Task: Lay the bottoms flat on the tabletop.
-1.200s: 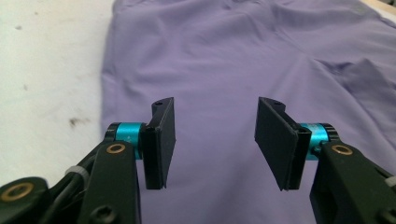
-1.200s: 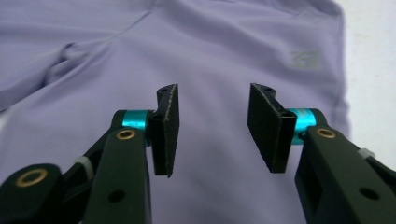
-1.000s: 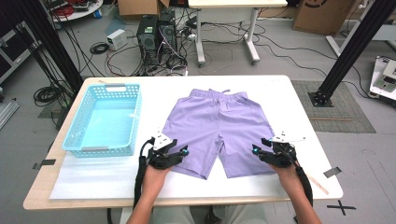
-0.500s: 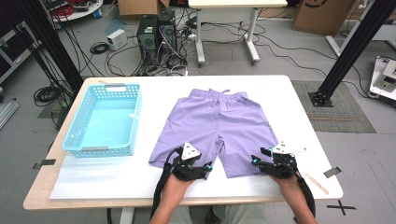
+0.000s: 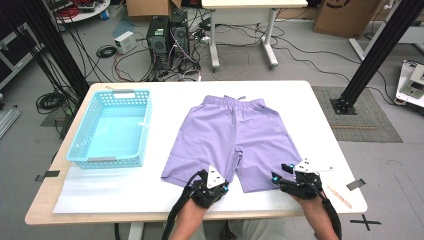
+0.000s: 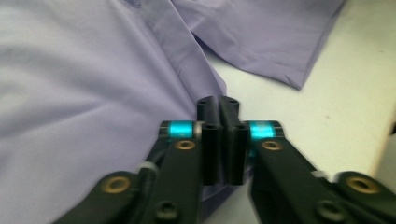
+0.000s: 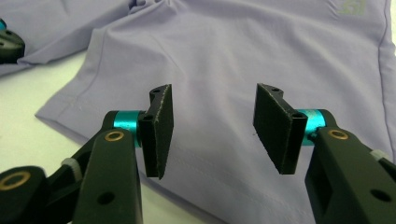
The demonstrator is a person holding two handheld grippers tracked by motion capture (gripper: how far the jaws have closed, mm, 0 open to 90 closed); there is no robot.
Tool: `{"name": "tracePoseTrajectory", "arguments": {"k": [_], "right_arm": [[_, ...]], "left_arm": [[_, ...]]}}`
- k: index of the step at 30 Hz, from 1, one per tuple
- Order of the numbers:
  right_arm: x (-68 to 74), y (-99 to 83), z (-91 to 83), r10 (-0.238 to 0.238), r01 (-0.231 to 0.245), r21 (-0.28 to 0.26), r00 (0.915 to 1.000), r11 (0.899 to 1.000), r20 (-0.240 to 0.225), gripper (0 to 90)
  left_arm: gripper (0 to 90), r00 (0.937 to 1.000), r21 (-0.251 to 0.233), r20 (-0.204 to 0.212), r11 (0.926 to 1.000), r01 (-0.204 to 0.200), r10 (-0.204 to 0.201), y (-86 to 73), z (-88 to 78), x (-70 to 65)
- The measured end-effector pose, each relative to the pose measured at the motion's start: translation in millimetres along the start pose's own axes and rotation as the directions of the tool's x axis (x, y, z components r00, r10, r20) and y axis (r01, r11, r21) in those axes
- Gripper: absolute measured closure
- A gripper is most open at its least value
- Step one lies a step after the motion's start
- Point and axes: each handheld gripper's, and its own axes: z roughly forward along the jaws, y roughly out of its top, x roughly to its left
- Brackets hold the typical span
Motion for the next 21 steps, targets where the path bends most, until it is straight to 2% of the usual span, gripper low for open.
{"name": "tracePoseTrajectory", "arguments": {"k": [2,3,4,6,8,11,13,16,17,19,20,21], "right_arm": [[2.9,1.7,0.5,-0.010,0.009,-0.007,0.9999,1.000,-0.011,48.8],[4.7,2.2,1.0,-0.010,0.010,-0.009,0.9998,1.000,-0.014,49.0],[7.5,3.0,1.9,-0.011,0.010,-0.008,0.9995,1.000,-0.029,50.8],[11.9,4.4,3.3,-0.015,0.015,-0.003,0.9973,1.000,-0.072,62.9],[19.6,6.8,6.0,-0.045,0.044,-0.008,0.9932,0.999,-0.108,65.5],[29.0,10.5,12.7,-0.053,0.053,-0.003,0.9871,0.999,-0.151,66.3],[35.3,12.8,18.5,-0.047,0.049,0.005,0.9818,0.999,-0.184,65.3],[46.5,15.8,28.2,-0.071,0.078,0.024,0.9725,0.997,-0.222,64.5],[49.9,16.7,31.1,-0.086,0.095,0.028,0.9693,0.995,-0.230,64.6],[53.9,18.7,37.5,-0.108,0.125,0.051,0.9602,0.991,-0.257,74.3],[54.0,19.2,41.0,-0.124,0.144,0.058,0.9570,0.988,-0.262,74.7],[54.4,19.3,44.1,-0.120,0.145,0.079,0.9574,0.986,-0.263,76.7]], "left_arm": [[62.1,0.9994,-0.024,-0.024,0.9995,0.023,-0.023,-1.1,-5.3,6.1],[57.4,0.9979,-0.050,-0.044,0.9976,0.046,-0.049,-1.9,-10.0,12.0],[55.8,0.9963,-0.074,-0.052,0.9952,0.064,-0.068,-2.6,-14.4,17.2],[52.4,0.9918,-0.119,-0.083,0.9891,0.087,-0.097,-3.9,-23.5,27.6],[50.5,0.9865,-0.157,-0.113,0.9824,0.100,-0.119,-5.9,-31.9,38.5],[47.2,0.9763,-0.198,-0.153,0.9728,0.121,-0.153,-11.2,-42.2,53.6],[46.7,0.9675,-0.210,-0.184,0.9685,0.133,-0.173,-15.5,-47.7,63.2],[45.6,0.9556,-0.224,-0.201,0.9598,0.169,-0.215,-19.8,-53.6,78.7],[45.6,0.9533,-0.227,-0.207,0.9586,0.172,-0.220,-20.5,-55.1,83.8],[45.6,0.9499,-0.230,-0.215,0.9571,0.176,-0.226,-21.6,-57.8,92.1],[45.6,0.9470,-0.231,-0.220,0.9557,0.182,-0.234,-22.3,-59.0,95.3],[45.6,0.9451,-0.233,-0.227,0.9552,0.182,-0.235,-23.1,-60.1,98.4]]}}
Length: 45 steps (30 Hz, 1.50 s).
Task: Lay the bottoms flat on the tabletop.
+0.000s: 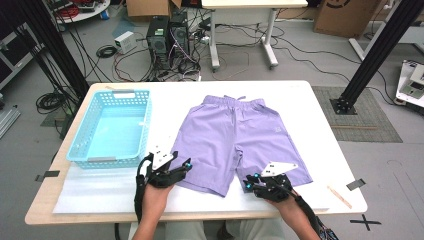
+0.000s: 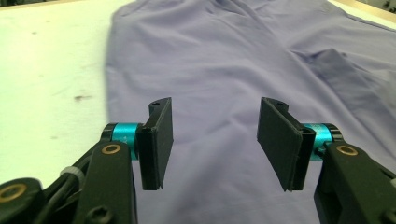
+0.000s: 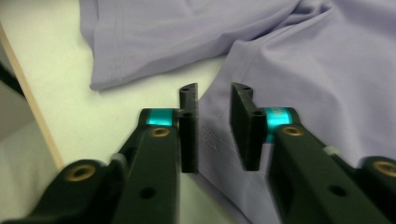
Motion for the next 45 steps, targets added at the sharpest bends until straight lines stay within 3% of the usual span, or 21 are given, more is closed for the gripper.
{"name": "tracePoseTrajectory", "arguments": {"k": [3,5,10,12,14,15,18,20,21,23,24,26,29,32,35,38,39,41,43,44,45], "right_arm": [[0.0,1.7,1.3,-0.023,0.023,0.021,0.9997,1.000,-0.012,88.2],[4.0,1.1,0.6,-0.036,0.037,0.026,0.9993,0.999,-0.006,90.0],[4.7,-0.4,-4.4,-0.052,0.057,0.051,0.9946,0.997,-0.090,90.0],[4.5,-1.3,-6.0,-0.043,0.049,0.054,0.9926,0.997,-0.114,90.0],[1.5,-2.1,-9.6,-0.034,0.038,0.029,0.9916,0.999,-0.125,86.4],[-1.7,-2.2,-13.4,-0.014,0.014,0.000,0.9918,1.000,-0.127,80.0],[-17.2,-3.5,-31.5,0.037,-0.041,-0.077,0.9978,0.996,-0.055,72.0],[-30.3,-7.8,-44.1,0.057,-0.051,-0.094,0.9965,0.994,0.062,68.2],[-37.7,-11.2,-49.8,0.075,-0.064,-0.093,0.9898,0.994,0.121,67.2],[-55.0,-19.8,-60.3,0.128,-0.108,-0.097,0.9665,0.989,0.223,65.4],[-61.4,-23.2,-63.7,0.147,-0.126,-0.096,0.9570,0.987,0.250,65.3],[-76.9,-33.2,-70.9,0.195,-0.178,-0.080,0.9232,0.981,0.331,64.4],[-87.2,-45.0,-74.6,0.218,-0.219,-0.043,0.8984,0.975,0.381,63.8],[-88.7,-51.1,-74.6,0.218,-0.227,-0.022,0.8944,0.974,0.391,64.8],[-89.9,-52.4,-74.0,0.231,-0.240,-0.023,0.8960,0.970,0.379,68.4],[-89.2,-52.3,-74.4,0.225,-0.235,-0.016,0.9061,0.972,0.358,85.2],[-88.8,-52.0,-75.0,0.226,-0.238,-0.010,0.9071,0.971,0.355,90.0],[-88.9,-51.7,-76.6,0.216,-0.233,0.004,0.9094,0.972,0.355,90.0],[-87.2,-51.3,-77.7,0.210,-0.232,0.015,0.9043,0.973,0.371,90.0],[-86.9,-51.4,-78.5,0.205,-0.228,0.019,0.9046,0.973,0.374,90.0],[-86.0,-51.5,-79.2,0.213,-0.237,0.019,0.9023,0.971,0.375,90.0]], "left_arm": [[45.9,0.9999,0.000,-0.005,1.0000,0.010,-0.010,-0.8,-1.4,7.9],[45.9,1.0000,0.014,-0.007,0.9999,0.007,-0.007,-2.2,-0.9,11.6],[45.9,0.9998,0.077,0.000,0.9968,-0.022,0.022,-9.2,1.4,15.9],[45.9,1.0000,0.082,-0.002,0.9966,-0.004,0.004,-11.1,-0.7,19.2],[45.9,1.0000,0.085,-0.002,0.9964,0.008,-0.008,-12.0,-2.8,23.6],[45.9,0.9999,0.082,-0.001,0.9965,0.017,-0.017,-12.7,-3.8,25.2],[45.9,0.9997,0.078,-0.008,0.9967,0.023,-0.022,-14.5,-6.5,28.6],[46.0,0.9997,0.088,-0.006,0.9958,0.026,-0.025,-16.4,-6.9,29.5],[46.2,0.9997,0.101,-0.007,0.9947,0.022,-0.021,-17.3,-6.6,29.4],[47.1,0.9998,0.111,-0.013,0.9936,0.018,-0.017,-18.7,-6.9,29.8],[48.0,0.9994,0.121,-0.026,0.9923,0.027,-0.024,-19.2,-7.5,30.6],[50.6,0.9984,0.138,-0.042,0.9895,0.042,-0.037,-20.1,-9.8,32.4],[53.2,0.9979,0.154,-0.045,0.9866,0.053,-0.047,-23.3,-13.3,33.4],[55.5,0.9977,0.173,-0.052,0.9835,0.053,-0.045,-25.6,-16.8,33.0],[61.6,0.9977,0.204,-0.051,0.9774,0.054,-0.045,-26.9,-16.2,31.6],[81.9,0.9978,0.221,-0.065,0.9749,0.028,-0.014,-26.5,-17.5,30.9],[86.5,0.9974,0.221,-0.069,0.9746,0.035,-0.020,-26.3,-17.9,31.3],[87.9,0.9969,0.228,-0.079,0.9734,0.025,-0.007,-26.0,-19.3,30.5],[87.8,0.9965,0.217,-0.084,0.9760,0.015,0.003,-27.2,-20.4,29.4],[85.9,0.9963,0.205,-0.086,0.9787,0.014,0.004,-28.0,-21.2,28.8],[75.6,0.9958,0.186,-0.091,0.9823,0.021,-0.004,-28.2,-21.8,28.6]]}}
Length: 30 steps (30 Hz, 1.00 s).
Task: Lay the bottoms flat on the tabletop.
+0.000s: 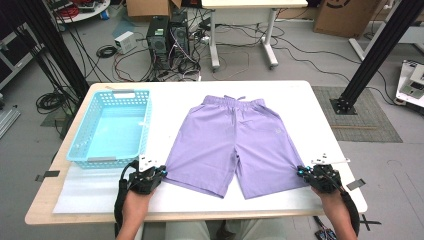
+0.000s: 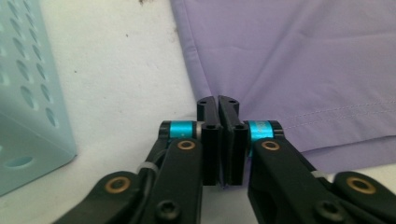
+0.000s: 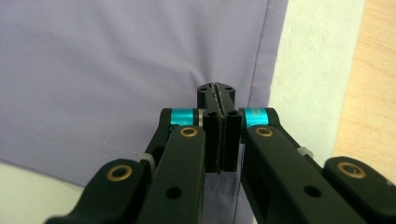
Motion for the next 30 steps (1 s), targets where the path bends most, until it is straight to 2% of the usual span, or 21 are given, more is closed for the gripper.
{"name": "tracePoseTrajectory", "arguments": {"k": [1,2,5,6,9,10,11,14,18,19,21,22,24,28,29,30], "right_arm": [[-0.2,-0.5,-1.0,-0.002,0.002,-0.009,1.0000,1.000,-0.001,89.5],[-0.2,-1.1,-2.3,0.002,-0.003,-0.027,1.0000,1.000,-0.005,83.9],[-1.5,-1.1,-5.6,0.022,-0.023,-0.074,0.9995,0.997,-0.023,75.4],[-1.1,-0.8,-6.1,0.023,-0.025,-0.081,0.9994,0.996,-0.027,74.3],[0.6,-0.3,-6.0,0.022,-0.025,-0.085,0.9992,0.996,-0.032,70.2],[1.1,-0.2,-5.9,0.022,-0.025,-0.086,0.9992,0.996,-0.034,69.4],[1.4,-0.1,-5.6,0.019,-0.022,-0.089,0.9992,0.996,-0.035,69.1],[2.4,0.3,-4.3,0.020,-0.023,-0.088,0.9989,0.996,-0.042,67.8],[3.6,0.7,-2.3,0.018,-0.022,-0.083,0.9988,0.996,-0.045,66.8],[3.8,0.9,-2.0,0.018,-0.022,-0.083,0.9988,0.996,-0.046,66.8],[4.4,1.4,-2.0,0.017,-0.020,-0.083,0.9988,0.996,-0.046,66.8],[4.6,1.6,-1.9,0.017,-0.021,-0.084,0.9987,0.996,-0.048,66.5],[4.7,1.4,-1.6,0.017,-0.021,-0.082,0.9988,0.996,-0.046,65.8],[4.1,0.6,-0.9,0.021,-0.025,-0.080,0.9987,0.997,-0.047,65.0],[4.2,0.6,-0.9,0.021,-0.025,-0.079,0.9987,0.997,-0.047,64.9],[4.2,0.6,-0.9,0.021,-0.025,-0.079,0.9987,0.997,-0.047,64.8]], "left_arm": [[64.1,1.0000,-0.025,0.004,0.9997,0.002,-0.002,0.3,-1.3,0.3],[58.7,0.9999,-0.051,0.012,0.9987,0.004,-0.004,0.6,-2.5,-0.6],[53.8,0.9980,-0.114,0.059,0.9934,-0.017,0.023,3.9,-3.0,-7.3],[53.8,0.9954,-0.114,0.086,0.9929,-0.033,0.043,5.1,-1.5,-9.9],[53.9,0.9878,-0.109,0.140,0.9927,-0.052,0.067,6.6,6.3,-20.6],[53.9,0.9857,-0.091,0.144,0.9931,-0.074,0.086,7.5,8.8,-24.0],[54.5,0.9840,-0.079,0.140,0.9919,-0.099,0.110,8.3,10.2,-26.9],[57.7,0.9764,-0.072,0.186,0.9926,-0.098,0.110,9.1,11.1,-30.2],[60.7,0.9665,-0.031,0.227,0.9927,-0.117,0.121,9.6,14.0,-34.6],[61.7,0.9628,-0.011,0.232,0.9901,-0.140,0.138,10.1,15.0,-35.7],[65.0,0.9603,0.013,0.227,0.9856,-0.169,0.162,10.3,17.3,-40.1],[67.1,0.9589,0.014,0.225,0.9835,-0.180,0.173,10.7,16.9,-40.8],[72.7,0.9578,0.012,0.234,0.9846,-0.174,0.167,10.2,16.7,-41.1],[87.0,0.9495,0.008,0.255,0.9816,-0.191,0.182,9.0,14.9,-42.7],[87.3,0.9491,0.008,0.259,0.9822,-0.187,0.179,8.7,14.6,-42.8],[87.6,0.9460,0.010,0.270,0.9821,-0.188,0.179,8.5,13.9,-41.7]]}}
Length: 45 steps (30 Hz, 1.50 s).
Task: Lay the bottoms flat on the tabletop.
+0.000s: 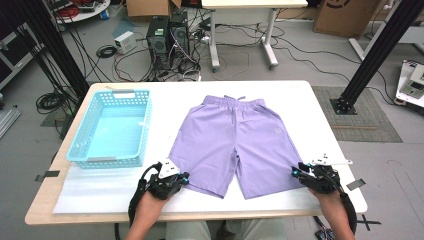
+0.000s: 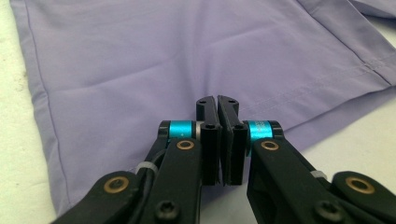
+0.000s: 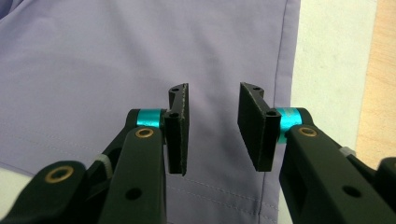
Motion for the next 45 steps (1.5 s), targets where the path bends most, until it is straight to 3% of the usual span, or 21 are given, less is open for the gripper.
{"name": "tracePoseTrajectory", "arguments": {"k": [4,7,12,15,18,20,22,25,26,31,33,35,37,41,45], "right_arm": [[-0.2,-0.2,-0.2,0.002,-0.002,0.002,1.0000,1.000,0.002,64.5],[-0.5,-0.4,-0.2,0.005,-0.005,0.003,1.0000,1.000,0.002,64.3],[0.6,0.6,0.0,0.004,-0.004,0.000,1.0000,1.000,0.003,63.8],[0.9,1.0,-0.2,0.003,-0.003,-0.001,1.0000,1.000,0.002,63.7],[1.5,0.9,0.3,0.001,-0.001,0.000,1.0000,1.000,0.000,63.7],[2.3,1.1,0.2,0.000,0.000,0.001,1.0000,1.000,-0.001,63.7],[2.3,1.1,-0.1,0.000,0.000,0.000,1.0000,1.000,-0.001,63.5],[1.9,0.7,0.5,0.001,-0.001,0.002,1.0000,1.000,-0.003,62.1],[1.7,0.4,0.7,0.005,-0.005,0.003,1.0000,1.000,-0.001,61.1],[-1.8,-0.9,0.2,0.024,-0.024,0.008,0.9995,1.000,0.020,57.0],[-4.3,-1.5,-0.9,0.037,-0.037,0.007,0.9988,0.999,0.032,56.5],[-5.9,-1.8,-1.6,0.048,-0.048,0.007,0.9979,0.999,0.043,56.6],[-7.4,-2.1,-2.0,0.052,-0.052,0.009,0.9975,0.999,0.049,56.6],[-10.5,-2.4,-4.0,0.059,-0.061,0.022,0.9954,0.998,0.075,62.4],[-14.3,-5.1,-1.0,0.061,-0.067,0.059,0.9926,0.996,0.105,64.0]], "left_arm": [[88.0,0.9988,-0.003,0.047,0.9999,0.015,-0.015,-2.7,-3.7,2.9],[87.7,0.9990,-0.017,0.042,0.9997,0.015,-0.014,-3.8,-7.2,2.7],[65.8,0.9977,-0.081,0.032,0.9948,0.062,-0.059,4.3,-8.0,1.8],[64.5,0.9975,-0.089,0.035,0.9939,0.065,-0.062,10.5,-3.3,0.1],[66.0,0.9971,-0.063,0.044,0.9959,0.065,-0.063,14.7,5.8,-2.0],[71.6,0.9970,-0.022,0.054,0.9981,0.057,-0.056,16.2,12.2,-4.7],[76.2,0.9986,0.024,0.036,0.9990,0.037,-0.038,16.1,18.3,-8.3],[81.2,0.9994,0.025,0.016,0.9993,0.029,-0.029,15.9,18.0,-10.5],[88.0,0.9994,0.025,0.019,0.9992,0.030,-0.031,15.2,17.4,-11.3],[89.1,0.9984,0.027,0.051,0.9994,0.024,-0.025,10.8,10.1,-13.4],[86.1,0.9992,-0.017,0.031,0.9995,0.026,-0.025,9.4,6.5,-10.9],[63.5,0.9985,-0.059,-0.014,0.9969,0.052,-0.053,10.2,3.7,-6.6],[58.9,0.9964,-0.093,-0.051,0.9937,0.063,-0.068,10.9,-0.2,-1.2],[51.4,0.9862,-0.120,-0.128,0.9887,0.090,-0.105,8.6,-5.0,8.4],[50.9,0.9674,-0.105,-0.202,0.9854,0.134,-0.153,3.2,-5.4,18.0]]}}
